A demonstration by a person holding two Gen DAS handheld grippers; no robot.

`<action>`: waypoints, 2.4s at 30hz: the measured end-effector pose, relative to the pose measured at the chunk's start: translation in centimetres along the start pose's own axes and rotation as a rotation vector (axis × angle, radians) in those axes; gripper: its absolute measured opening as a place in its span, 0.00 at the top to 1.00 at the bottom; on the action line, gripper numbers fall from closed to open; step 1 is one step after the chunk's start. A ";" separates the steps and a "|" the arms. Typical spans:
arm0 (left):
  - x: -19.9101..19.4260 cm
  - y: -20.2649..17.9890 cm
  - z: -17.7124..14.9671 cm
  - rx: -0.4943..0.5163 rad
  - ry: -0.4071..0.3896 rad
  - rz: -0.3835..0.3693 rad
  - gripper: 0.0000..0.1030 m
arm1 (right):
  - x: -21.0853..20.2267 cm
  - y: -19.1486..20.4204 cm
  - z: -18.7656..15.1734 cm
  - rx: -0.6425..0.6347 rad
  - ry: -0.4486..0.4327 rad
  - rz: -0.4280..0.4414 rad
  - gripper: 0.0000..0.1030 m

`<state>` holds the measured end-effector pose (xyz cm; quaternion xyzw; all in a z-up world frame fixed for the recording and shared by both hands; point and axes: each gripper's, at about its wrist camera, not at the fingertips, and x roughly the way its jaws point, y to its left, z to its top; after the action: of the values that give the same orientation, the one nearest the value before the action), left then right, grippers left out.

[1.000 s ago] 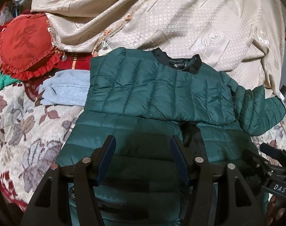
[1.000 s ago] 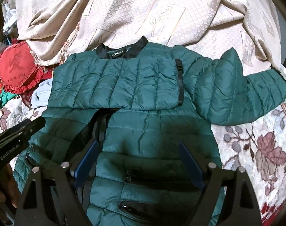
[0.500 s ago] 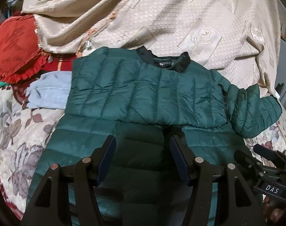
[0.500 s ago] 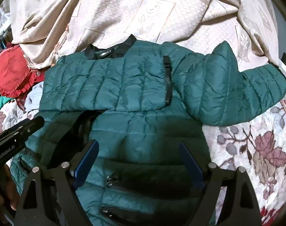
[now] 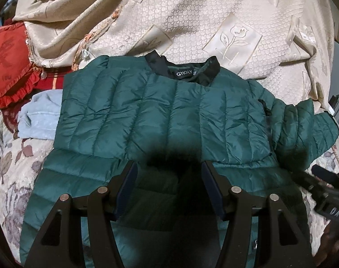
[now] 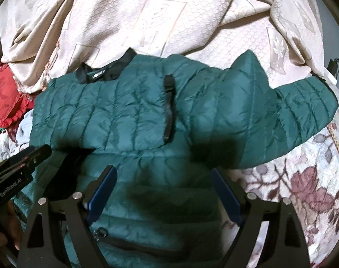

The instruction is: Fold large clothes

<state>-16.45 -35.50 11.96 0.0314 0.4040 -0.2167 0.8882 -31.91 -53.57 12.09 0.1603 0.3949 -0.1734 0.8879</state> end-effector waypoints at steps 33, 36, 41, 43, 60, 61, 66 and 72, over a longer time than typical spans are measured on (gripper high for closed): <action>-2.5 3.3 -1.0 -0.029 -0.021 0.071 0.58 | 0.6 -0.6 1.1 -0.010 -0.022 0.026 0.13; -2.4 3.6 -0.8 -0.023 -0.016 0.084 0.58 | 0.5 -0.6 0.9 -0.001 -0.016 0.027 0.13; -2.2 4.0 -0.8 -0.050 -0.008 0.075 0.58 | 0.5 -0.5 0.9 -0.018 -0.015 0.011 0.13; -2.0 3.8 -0.8 -0.036 -0.006 0.085 0.58 | 0.5 -0.6 1.0 -0.010 -0.019 0.019 0.13; 1.2 0.8 0.4 0.002 -0.003 0.087 0.58 | -1.5 -3.5 2.0 0.018 -0.054 -0.042 0.13; 1.2 0.7 0.5 0.004 -0.004 0.087 0.58 | -1.4 -3.6 2.0 0.021 -0.053 -0.040 0.13; 1.4 0.5 0.7 0.005 -0.003 0.088 0.58 | -1.1 -3.3 2.0 0.015 -0.050 -0.025 0.13; 1.6 -1.1 0.9 0.015 -0.005 0.055 0.58 | -1.7 -4.6 2.3 0.024 -0.065 -0.040 0.13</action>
<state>-15.29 -37.27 11.50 0.0484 0.3990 -0.1954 0.8946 -33.55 -58.31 14.16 0.1572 0.3670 -0.2007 0.8946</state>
